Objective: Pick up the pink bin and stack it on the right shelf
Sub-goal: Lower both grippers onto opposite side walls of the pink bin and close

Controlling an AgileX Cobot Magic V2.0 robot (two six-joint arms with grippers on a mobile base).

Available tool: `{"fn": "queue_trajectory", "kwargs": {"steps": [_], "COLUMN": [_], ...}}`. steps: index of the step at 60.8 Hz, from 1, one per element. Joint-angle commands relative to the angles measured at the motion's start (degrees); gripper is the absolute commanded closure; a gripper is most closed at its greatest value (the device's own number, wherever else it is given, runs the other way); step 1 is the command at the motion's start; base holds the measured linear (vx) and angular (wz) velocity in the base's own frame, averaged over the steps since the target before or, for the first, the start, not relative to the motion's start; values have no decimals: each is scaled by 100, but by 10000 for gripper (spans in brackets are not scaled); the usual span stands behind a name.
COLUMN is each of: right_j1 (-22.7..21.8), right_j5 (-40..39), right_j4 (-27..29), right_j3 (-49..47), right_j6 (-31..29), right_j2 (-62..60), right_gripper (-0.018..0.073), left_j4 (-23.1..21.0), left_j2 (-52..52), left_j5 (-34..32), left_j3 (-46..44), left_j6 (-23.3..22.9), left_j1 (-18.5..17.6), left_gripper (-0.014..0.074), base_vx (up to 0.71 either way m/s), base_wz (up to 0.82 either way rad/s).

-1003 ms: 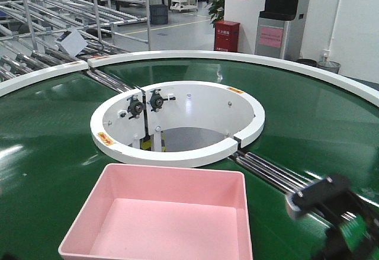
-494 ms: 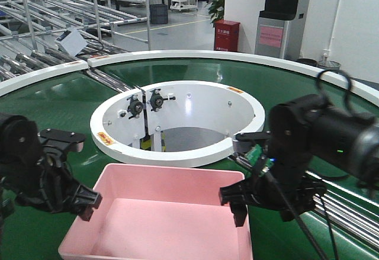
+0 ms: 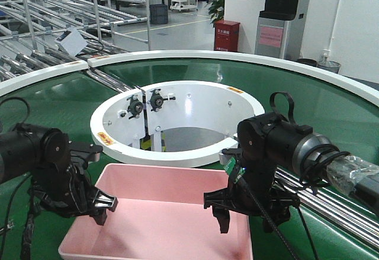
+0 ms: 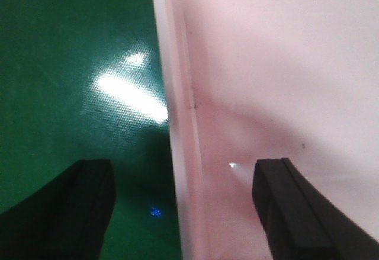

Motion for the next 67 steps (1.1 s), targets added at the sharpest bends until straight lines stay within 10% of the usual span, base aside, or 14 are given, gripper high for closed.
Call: {"fn": "queue_trajectory", "kwargs": {"steps": [1,67], "right_j1": [2,2], "right_j5": [-122,-272], "right_j4": [-91,-130], "right_j3": [-182,-182], "right_j6": [99,309], "right_j2": [-273,-120], "right_gripper": [-27,480], "left_j4": [3,-50], "left_j2": [-227,-193], "left_j5": [-216,-35], "left_j3": [-188,-188], "left_j6": [-184,-269], "left_j1": [2,2], "left_gripper": [3,426], "base_vx": [0,0], "base_wz": [0,0]}}
